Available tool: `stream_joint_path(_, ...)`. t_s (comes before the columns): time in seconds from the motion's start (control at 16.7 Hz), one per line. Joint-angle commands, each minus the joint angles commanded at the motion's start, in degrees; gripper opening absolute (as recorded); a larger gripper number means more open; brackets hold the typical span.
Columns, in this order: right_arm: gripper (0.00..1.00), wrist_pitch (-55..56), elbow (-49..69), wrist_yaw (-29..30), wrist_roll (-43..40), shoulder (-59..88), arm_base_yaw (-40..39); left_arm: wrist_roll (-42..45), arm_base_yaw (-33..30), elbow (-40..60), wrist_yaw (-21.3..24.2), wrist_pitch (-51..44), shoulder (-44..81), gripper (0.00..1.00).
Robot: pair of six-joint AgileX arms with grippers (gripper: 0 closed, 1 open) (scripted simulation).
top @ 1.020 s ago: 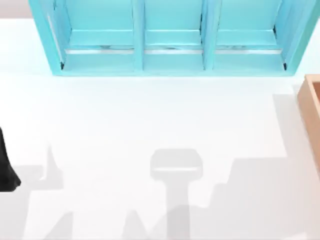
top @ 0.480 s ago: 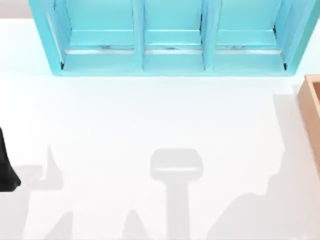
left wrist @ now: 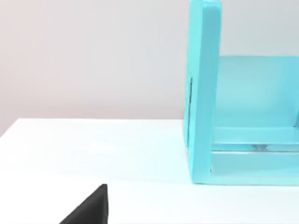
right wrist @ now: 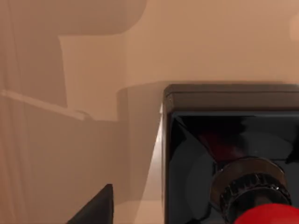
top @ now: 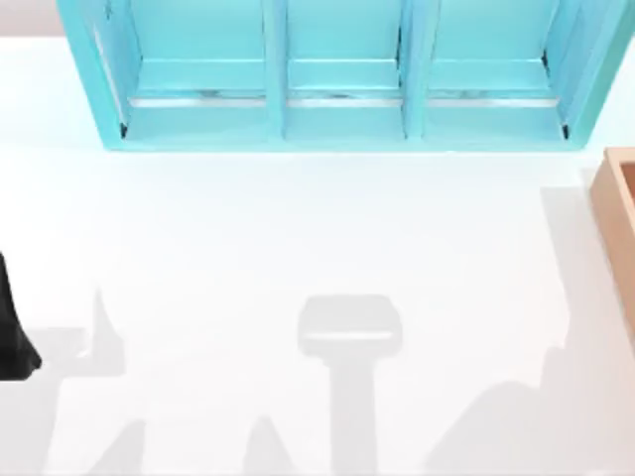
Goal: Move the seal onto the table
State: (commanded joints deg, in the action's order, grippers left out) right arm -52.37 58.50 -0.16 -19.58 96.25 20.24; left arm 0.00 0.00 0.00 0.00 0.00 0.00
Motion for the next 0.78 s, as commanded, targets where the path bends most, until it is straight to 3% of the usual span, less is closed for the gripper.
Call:
stream_joint_path(0.66, 0.02, 0.00, 0.00, 0.00, 0.00, 0.00, 0.00, 0.00, 0.00, 0.00, 0.00, 0.00, 0.00, 1.00)
stream_joint_path(0.78, 0.00, 0.00, 0.00, 0.00, 0.00, 0.00, 0.00, 0.00, 0.00, 0.00, 0.00, 0.00, 0.00, 1.00)
